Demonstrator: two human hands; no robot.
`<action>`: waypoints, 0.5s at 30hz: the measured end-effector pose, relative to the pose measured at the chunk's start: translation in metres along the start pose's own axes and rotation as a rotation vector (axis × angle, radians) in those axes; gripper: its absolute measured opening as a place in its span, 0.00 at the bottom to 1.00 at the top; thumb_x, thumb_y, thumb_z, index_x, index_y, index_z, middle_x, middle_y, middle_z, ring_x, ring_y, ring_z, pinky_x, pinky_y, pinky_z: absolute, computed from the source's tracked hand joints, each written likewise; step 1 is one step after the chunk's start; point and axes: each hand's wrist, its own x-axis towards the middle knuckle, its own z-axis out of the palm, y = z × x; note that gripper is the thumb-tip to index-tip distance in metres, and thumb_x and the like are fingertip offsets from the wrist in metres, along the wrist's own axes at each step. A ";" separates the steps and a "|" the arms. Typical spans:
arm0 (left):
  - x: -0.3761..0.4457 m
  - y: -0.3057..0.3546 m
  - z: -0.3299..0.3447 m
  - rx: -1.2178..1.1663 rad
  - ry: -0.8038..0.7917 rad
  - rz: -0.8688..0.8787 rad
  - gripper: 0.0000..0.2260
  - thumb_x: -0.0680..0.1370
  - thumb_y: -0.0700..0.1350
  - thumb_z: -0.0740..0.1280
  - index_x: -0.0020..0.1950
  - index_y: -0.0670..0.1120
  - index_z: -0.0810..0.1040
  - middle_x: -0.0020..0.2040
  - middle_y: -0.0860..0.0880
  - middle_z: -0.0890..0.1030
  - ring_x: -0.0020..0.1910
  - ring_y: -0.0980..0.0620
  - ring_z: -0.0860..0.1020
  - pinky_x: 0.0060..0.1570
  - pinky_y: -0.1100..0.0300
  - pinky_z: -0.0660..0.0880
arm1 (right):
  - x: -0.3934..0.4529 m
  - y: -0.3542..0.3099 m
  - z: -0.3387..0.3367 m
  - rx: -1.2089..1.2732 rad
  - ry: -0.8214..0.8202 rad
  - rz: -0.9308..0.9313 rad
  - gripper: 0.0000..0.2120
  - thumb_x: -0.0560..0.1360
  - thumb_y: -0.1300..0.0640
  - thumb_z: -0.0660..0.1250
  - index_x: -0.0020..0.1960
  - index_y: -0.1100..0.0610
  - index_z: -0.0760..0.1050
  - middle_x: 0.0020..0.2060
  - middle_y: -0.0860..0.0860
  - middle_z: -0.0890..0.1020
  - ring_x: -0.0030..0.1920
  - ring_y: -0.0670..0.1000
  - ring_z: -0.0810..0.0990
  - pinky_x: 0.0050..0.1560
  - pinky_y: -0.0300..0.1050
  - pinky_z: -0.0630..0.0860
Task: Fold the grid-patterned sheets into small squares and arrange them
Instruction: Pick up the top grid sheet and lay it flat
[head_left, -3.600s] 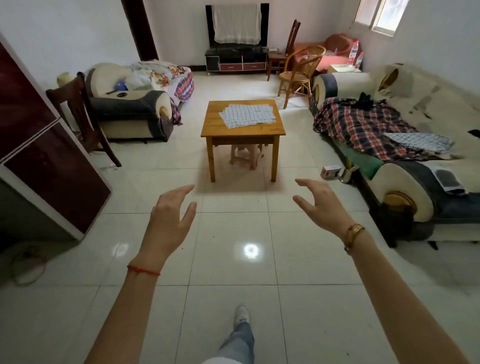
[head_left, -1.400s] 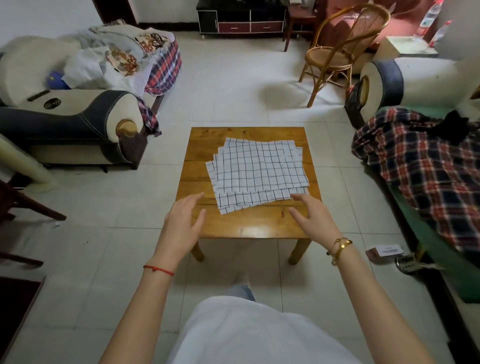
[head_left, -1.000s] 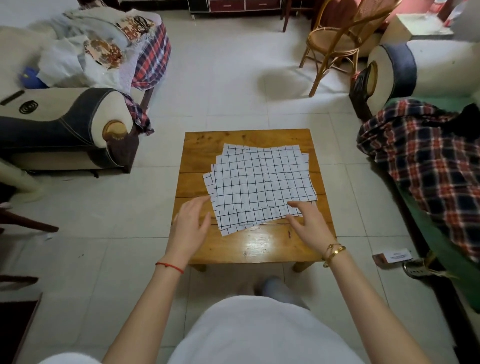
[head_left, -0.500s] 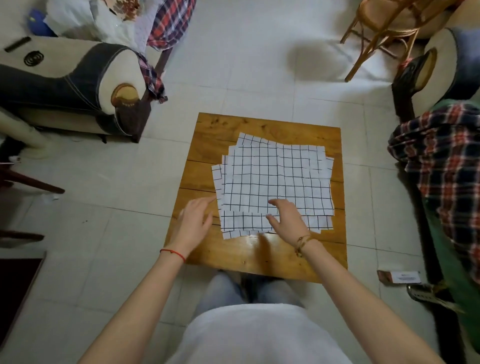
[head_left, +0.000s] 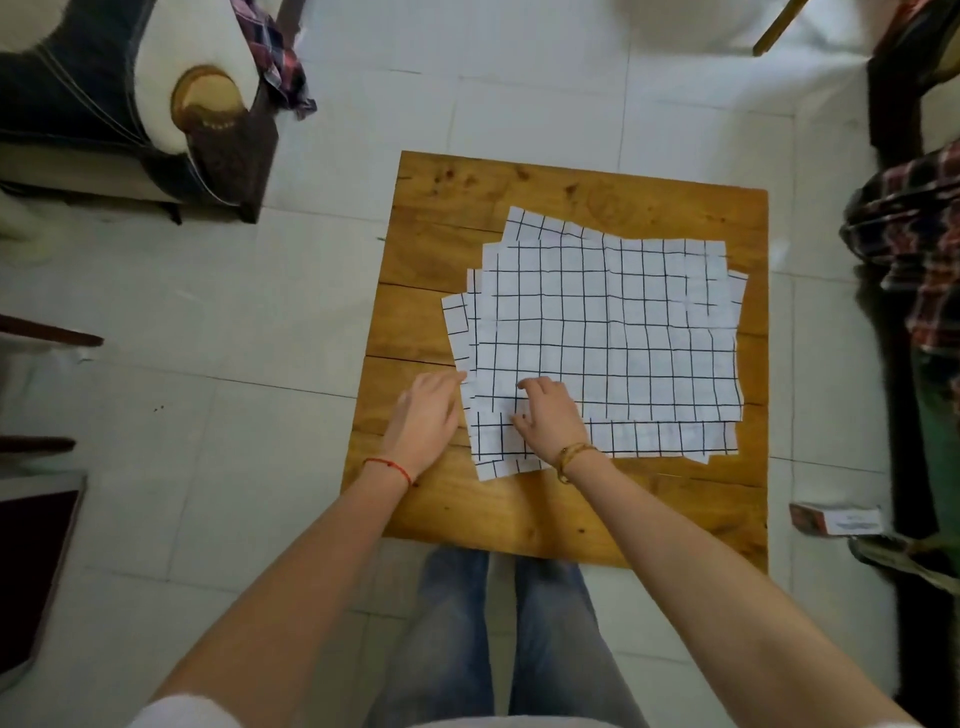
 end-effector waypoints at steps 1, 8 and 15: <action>0.007 -0.006 0.008 0.003 -0.008 0.002 0.21 0.80 0.41 0.60 0.73 0.49 0.66 0.70 0.50 0.71 0.70 0.52 0.65 0.70 0.53 0.63 | 0.008 0.002 0.009 -0.003 0.014 0.003 0.23 0.76 0.55 0.65 0.69 0.58 0.66 0.63 0.55 0.72 0.64 0.56 0.68 0.65 0.49 0.68; 0.046 -0.044 0.057 0.030 -0.049 0.041 0.23 0.80 0.41 0.59 0.75 0.49 0.63 0.72 0.51 0.68 0.72 0.52 0.62 0.72 0.52 0.63 | 0.049 0.022 0.062 -0.085 0.075 0.013 0.27 0.71 0.58 0.69 0.68 0.57 0.67 0.63 0.55 0.71 0.63 0.56 0.69 0.63 0.50 0.70; 0.062 -0.063 0.085 -0.015 -0.051 0.081 0.21 0.80 0.40 0.60 0.73 0.49 0.66 0.70 0.51 0.70 0.71 0.52 0.65 0.71 0.53 0.64 | 0.062 0.039 0.087 -0.093 0.167 -0.043 0.18 0.67 0.66 0.69 0.56 0.59 0.74 0.54 0.55 0.76 0.53 0.57 0.74 0.51 0.50 0.76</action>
